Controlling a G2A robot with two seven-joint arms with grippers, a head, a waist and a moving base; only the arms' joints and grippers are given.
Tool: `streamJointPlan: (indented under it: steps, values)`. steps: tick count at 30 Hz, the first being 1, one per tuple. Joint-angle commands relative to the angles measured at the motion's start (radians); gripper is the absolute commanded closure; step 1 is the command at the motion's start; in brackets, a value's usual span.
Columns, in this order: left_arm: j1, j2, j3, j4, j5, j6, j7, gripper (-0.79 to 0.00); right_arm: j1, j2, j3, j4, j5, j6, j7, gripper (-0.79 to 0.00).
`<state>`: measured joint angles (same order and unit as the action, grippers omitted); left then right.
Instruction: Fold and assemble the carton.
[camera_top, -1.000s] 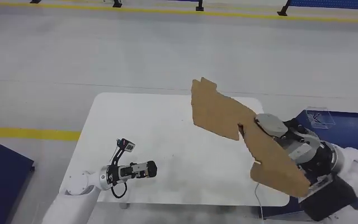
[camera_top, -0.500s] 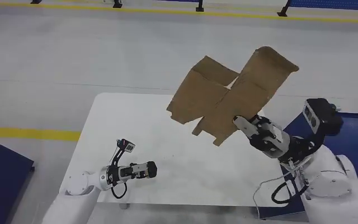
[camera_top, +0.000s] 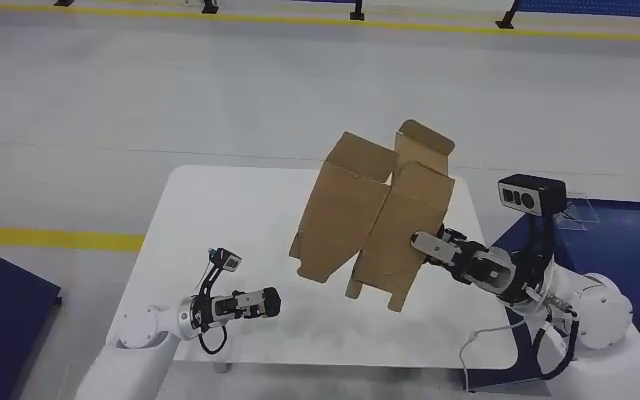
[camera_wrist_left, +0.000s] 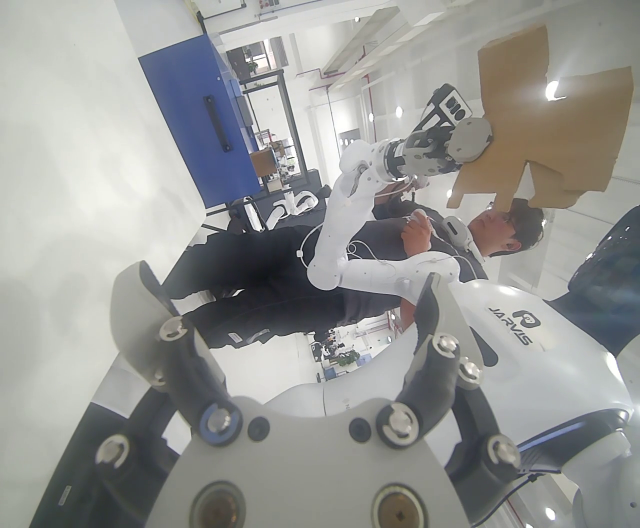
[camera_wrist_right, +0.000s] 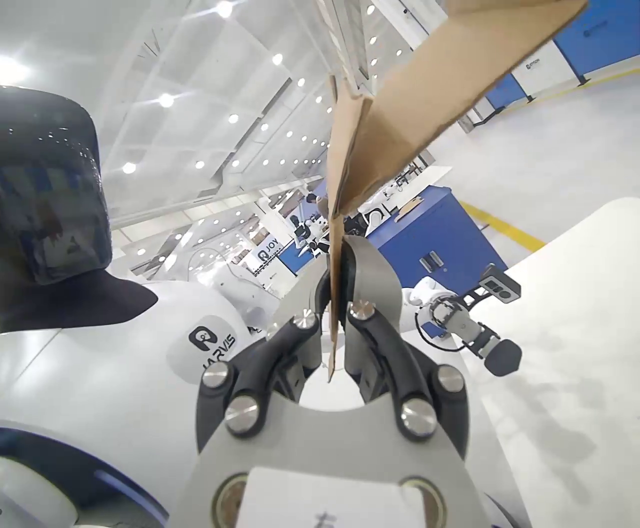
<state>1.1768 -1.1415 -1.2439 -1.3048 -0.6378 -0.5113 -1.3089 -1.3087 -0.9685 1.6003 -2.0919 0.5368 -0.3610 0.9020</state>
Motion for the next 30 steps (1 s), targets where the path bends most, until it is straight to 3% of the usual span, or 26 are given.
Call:
streamJointPlan:
  steps: [1,7,9,16,23,25,30]
  values:
    - [0.0,0.0,0.0,0.0,0.0,0.0,0.0,-0.785,0.0,0.0,0.0,0.0,0.0,0.0,0.0,0.0]
    - [0.0,0.0,0.0,0.0,0.0,0.0,0.0,-0.785,0.0,0.0,0.0,0.0,0.0,0.0,0.0,0.0]
    - [0.0,0.0,0.0,0.0,0.0,0.0,0.0,-0.785,-0.008,-0.004,-0.003,-0.006,0.071,0.04,-0.05,0.0]
    - [0.0,0.0,0.0,0.0,0.0,0.0,0.0,-0.785,-0.015,-0.014,0.008,-0.002,0.594,0.342,-0.14,0.0]
    - [0.0,0.0,0.0,0.0,0.0,0.0,0.0,-0.785,-0.048,-0.016,-0.012,-0.017,1.237,0.882,-0.256,0.0]
    - [0.0,0.0,0.0,0.0,0.0,0.0,0.0,-0.785,-0.06,-0.016,-0.019,-0.02,1.424,0.995,-0.307,0.0]
    - [0.0,0.0,0.0,0.0,0.0,0.0,0.0,-0.785,-0.098,-0.013,-0.063,-0.02,1.897,1.144,-0.494,0.0]
